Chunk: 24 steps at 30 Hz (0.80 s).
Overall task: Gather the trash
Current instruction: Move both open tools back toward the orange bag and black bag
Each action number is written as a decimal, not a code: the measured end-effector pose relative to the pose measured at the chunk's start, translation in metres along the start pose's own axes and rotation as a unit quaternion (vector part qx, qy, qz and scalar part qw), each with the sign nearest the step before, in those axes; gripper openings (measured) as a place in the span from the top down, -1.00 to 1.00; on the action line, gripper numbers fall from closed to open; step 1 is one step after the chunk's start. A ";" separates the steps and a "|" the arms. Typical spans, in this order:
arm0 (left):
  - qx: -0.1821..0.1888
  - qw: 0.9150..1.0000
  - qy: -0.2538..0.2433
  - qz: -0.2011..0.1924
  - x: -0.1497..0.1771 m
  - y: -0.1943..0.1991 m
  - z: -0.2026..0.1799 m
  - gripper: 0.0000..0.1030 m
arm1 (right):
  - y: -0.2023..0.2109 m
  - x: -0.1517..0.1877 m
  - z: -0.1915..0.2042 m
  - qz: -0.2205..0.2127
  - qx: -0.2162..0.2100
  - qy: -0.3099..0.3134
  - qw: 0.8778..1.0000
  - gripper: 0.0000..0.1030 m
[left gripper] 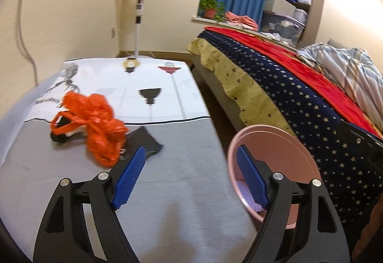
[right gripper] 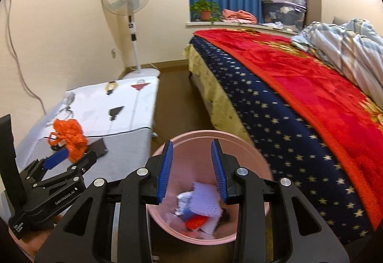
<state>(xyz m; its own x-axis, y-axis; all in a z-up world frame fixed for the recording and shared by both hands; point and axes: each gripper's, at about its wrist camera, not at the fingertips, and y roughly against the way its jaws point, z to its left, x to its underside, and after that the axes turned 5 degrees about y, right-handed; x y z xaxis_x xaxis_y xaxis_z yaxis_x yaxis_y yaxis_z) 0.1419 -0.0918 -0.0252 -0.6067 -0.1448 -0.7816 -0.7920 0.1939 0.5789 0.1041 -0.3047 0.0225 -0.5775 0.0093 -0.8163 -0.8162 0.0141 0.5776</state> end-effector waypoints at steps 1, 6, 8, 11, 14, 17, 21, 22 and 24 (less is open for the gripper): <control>-0.006 1.000 0.006 -0.001 0.000 0.001 0.007 -0.47 | -0.001 0.000 0.004 -0.002 -0.007 -0.001 1.000 0.34; -0.033 0.999 0.026 -0.007 -0.003 0.002 0.030 -0.43 | -0.015 0.000 0.022 -0.003 -0.047 -0.008 0.999 0.36; -0.047 0.998 0.034 -0.010 -0.004 0.002 0.040 -0.42 | -0.021 0.000 0.030 -0.002 -0.063 -0.010 0.998 0.38; -0.070 0.996 0.046 -0.010 -0.005 0.000 0.055 -0.41 | -0.032 0.000 0.039 0.000 -0.084 -0.016 0.996 0.40; -0.084 0.995 0.057 -0.006 -0.005 -0.005 0.068 -0.41 | -0.046 0.001 0.049 0.008 -0.104 -0.025 0.994 0.40; -0.097 0.993 0.071 -0.002 -0.006 -0.010 0.081 -0.41 | -0.062 0.002 0.060 0.020 -0.126 -0.030 0.991 0.51; -0.113 0.990 0.082 -0.001 -0.007 -0.015 0.095 -0.39 | -0.081 0.004 0.078 0.034 -0.151 -0.027 0.988 0.62; -0.115 0.990 0.084 -0.001 -0.008 -0.016 0.097 -0.39 | -0.087 0.005 0.082 0.037 -0.156 -0.027 0.987 0.65; -0.119 0.989 0.089 -0.001 -0.008 -0.019 0.102 -0.39 | -0.097 0.006 0.090 0.045 -0.166 -0.030 0.985 0.66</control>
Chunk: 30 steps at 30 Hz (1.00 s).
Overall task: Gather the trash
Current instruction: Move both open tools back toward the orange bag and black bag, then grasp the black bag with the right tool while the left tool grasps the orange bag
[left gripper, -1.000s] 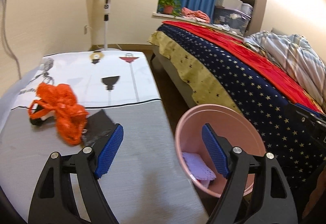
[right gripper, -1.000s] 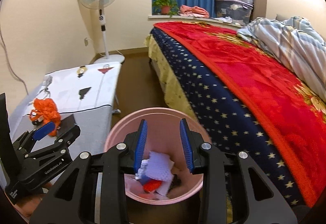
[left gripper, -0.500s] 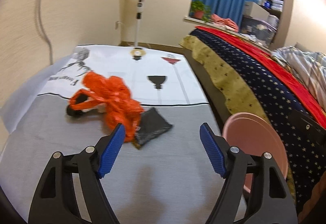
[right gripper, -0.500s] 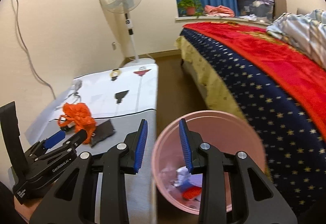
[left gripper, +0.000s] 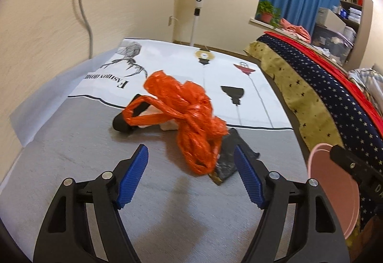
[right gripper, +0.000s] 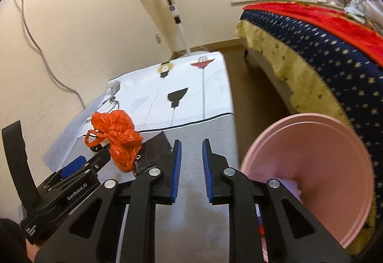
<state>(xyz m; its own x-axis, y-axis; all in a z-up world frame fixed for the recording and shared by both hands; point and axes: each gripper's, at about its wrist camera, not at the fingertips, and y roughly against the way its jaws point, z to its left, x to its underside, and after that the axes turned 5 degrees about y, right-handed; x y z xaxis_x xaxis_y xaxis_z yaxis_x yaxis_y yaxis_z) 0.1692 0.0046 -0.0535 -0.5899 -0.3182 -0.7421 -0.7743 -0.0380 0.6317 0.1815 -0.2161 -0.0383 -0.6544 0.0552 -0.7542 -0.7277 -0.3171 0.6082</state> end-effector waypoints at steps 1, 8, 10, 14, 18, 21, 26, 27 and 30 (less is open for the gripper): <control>-0.002 1.000 0.002 0.001 -0.001 -0.003 0.002 -0.39 | -0.007 0.000 0.001 0.005 -0.006 -0.004 1.000 0.66; -0.008 1.000 0.015 0.012 -0.004 -0.021 0.012 -0.39 | -0.048 0.002 0.011 0.039 -0.033 -0.015 0.999 0.66; -0.006 1.000 0.020 0.015 -0.006 -0.024 0.013 -0.39 | -0.057 0.003 0.011 0.046 -0.036 -0.017 0.998 0.66; -0.004 0.999 0.031 0.017 -0.009 -0.030 0.017 -0.39 | -0.073 0.005 0.013 0.060 -0.043 -0.023 0.997 0.66; 0.001 0.999 0.033 0.020 -0.011 -0.035 0.018 -0.39 | -0.088 0.006 0.017 0.072 -0.046 -0.022 0.996 0.66; 0.007 0.999 0.034 0.023 -0.012 -0.039 0.017 -0.39 | -0.097 0.006 0.020 0.080 -0.045 -0.023 0.996 0.66; 0.022 0.998 0.040 0.033 -0.013 -0.046 0.017 -0.34 | -0.108 0.008 0.022 0.095 -0.043 -0.024 0.994 0.82; 0.023 0.998 0.041 0.035 -0.012 -0.048 0.016 -0.25 | -0.110 0.008 0.022 0.096 -0.042 -0.022 0.994 0.85; 0.031 0.998 0.043 0.044 -0.011 -0.052 0.014 -0.10 | -0.112 0.009 0.023 0.099 -0.036 -0.019 0.994 0.95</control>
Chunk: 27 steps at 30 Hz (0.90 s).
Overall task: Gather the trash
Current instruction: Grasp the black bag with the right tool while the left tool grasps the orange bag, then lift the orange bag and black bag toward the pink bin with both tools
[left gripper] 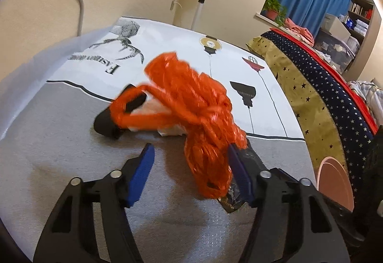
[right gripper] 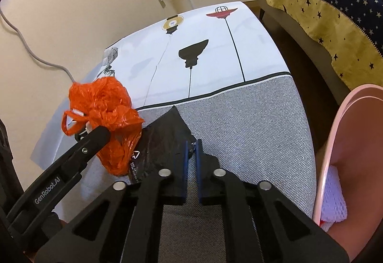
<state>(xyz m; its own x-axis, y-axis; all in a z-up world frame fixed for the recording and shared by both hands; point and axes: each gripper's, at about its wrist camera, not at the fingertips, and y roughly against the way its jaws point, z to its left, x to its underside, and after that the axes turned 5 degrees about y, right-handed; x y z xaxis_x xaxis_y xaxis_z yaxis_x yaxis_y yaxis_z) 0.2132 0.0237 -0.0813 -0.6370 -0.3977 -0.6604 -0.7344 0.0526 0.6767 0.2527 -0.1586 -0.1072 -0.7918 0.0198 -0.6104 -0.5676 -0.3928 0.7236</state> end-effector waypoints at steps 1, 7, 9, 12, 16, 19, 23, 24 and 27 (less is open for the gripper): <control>0.002 1.000 0.000 0.003 0.000 -0.001 -0.001 -0.06 | 0.000 0.000 0.000 0.000 0.000 0.000 1.000 0.96; 0.014 1.000 0.005 0.012 0.003 -0.004 -0.003 0.05 | 0.007 -0.001 -0.001 -0.011 0.001 0.000 1.000 0.99; 0.016 1.000 0.005 0.014 0.003 -0.004 -0.003 0.25 | 0.011 -0.002 -0.002 -0.017 0.001 0.000 1.000 0.99; 0.020 1.000 0.007 0.020 0.004 -0.005 -0.002 0.44 | 0.016 -0.002 -0.001 -0.023 0.001 0.001 1.000 0.99; 0.024 1.000 0.005 0.015 0.002 0.000 -0.005 0.51 | 0.025 -0.004 0.001 -0.034 0.001 0.006 0.999 1.00; 0.023 1.000 -0.005 0.006 0.001 0.009 -0.009 0.53 | 0.035 -0.006 0.003 -0.046 0.000 0.009 0.999 1.00; 0.021 1.000 -0.018 -0.003 0.001 0.019 -0.013 0.56 | 0.051 -0.007 0.008 -0.062 -0.001 0.016 0.998 1.00; 0.020 1.000 -0.021 -0.004 0.001 0.021 -0.014 0.56 | 0.055 -0.007 0.009 -0.065 -0.001 0.018 0.998 1.00; 0.019 0.999 -0.029 -0.011 0.002 0.032 -0.017 0.57 | 0.066 -0.005 0.012 -0.074 0.001 0.024 0.997 1.00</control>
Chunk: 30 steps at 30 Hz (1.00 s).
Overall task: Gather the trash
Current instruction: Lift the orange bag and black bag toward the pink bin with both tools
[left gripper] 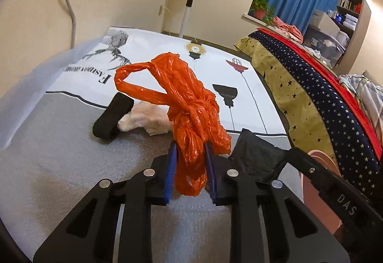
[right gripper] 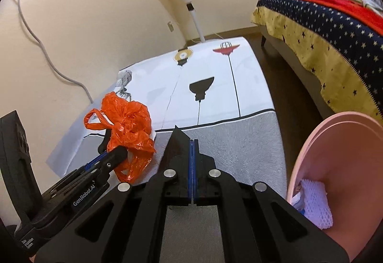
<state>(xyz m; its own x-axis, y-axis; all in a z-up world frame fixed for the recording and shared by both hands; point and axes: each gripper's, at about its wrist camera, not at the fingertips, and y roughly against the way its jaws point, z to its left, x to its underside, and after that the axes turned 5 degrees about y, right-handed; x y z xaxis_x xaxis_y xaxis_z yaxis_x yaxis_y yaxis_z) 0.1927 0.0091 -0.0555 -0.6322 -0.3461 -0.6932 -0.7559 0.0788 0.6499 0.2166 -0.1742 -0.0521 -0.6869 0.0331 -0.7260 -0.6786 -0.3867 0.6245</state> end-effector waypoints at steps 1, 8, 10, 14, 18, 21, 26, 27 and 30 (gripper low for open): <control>0.000 1.000 -0.002 -0.002 0.000 0.003 0.000 0.57 | 0.005 0.000 0.000 -0.003 0.001 0.001 1.000 1.00; 0.002 1.000 -0.020 -0.016 0.003 0.028 -0.007 0.57 | 0.036 -0.001 -0.001 -0.024 0.007 0.006 1.000 1.00; 0.001 0.999 -0.026 -0.020 0.004 0.035 -0.008 0.57 | 0.046 -0.001 0.000 -0.030 0.008 0.010 0.999 1.00; 0.003 0.999 -0.033 -0.025 0.007 0.048 -0.011 0.57 | 0.063 0.000 0.002 -0.041 0.012 0.016 0.999 1.00; 0.004 0.999 -0.039 -0.030 0.011 0.060 -0.013 0.57 | 0.082 0.001 0.001 -0.051 0.017 0.019 0.998 1.00; 0.007 0.998 -0.043 -0.034 0.014 0.069 -0.016 0.57 | 0.096 0.001 0.001 -0.059 0.021 0.022 0.998 1.00; 0.011 0.998 -0.056 -0.038 0.020 0.083 -0.024 0.57 | 0.120 0.002 -0.001 -0.074 0.030 0.024 0.997 1.00; 0.013 0.997 -0.058 -0.038 0.022 0.085 -0.026 0.57 | 0.125 0.002 -0.002 -0.077 0.033 0.024 0.996 1.00; 0.017 0.997 -0.065 -0.038 0.026 0.090 -0.032 0.57 | 0.138 0.002 -0.006 -0.084 0.039 0.023 0.995 1.00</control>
<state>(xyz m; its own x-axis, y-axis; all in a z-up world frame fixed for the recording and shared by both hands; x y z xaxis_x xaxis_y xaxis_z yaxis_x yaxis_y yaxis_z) 0.1133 -0.0230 -0.0051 -0.5881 -0.2275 -0.7761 -0.8063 0.0897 0.5847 0.1237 -0.2329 0.0310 -0.5499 0.0478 -0.8339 -0.8027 -0.3061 0.5118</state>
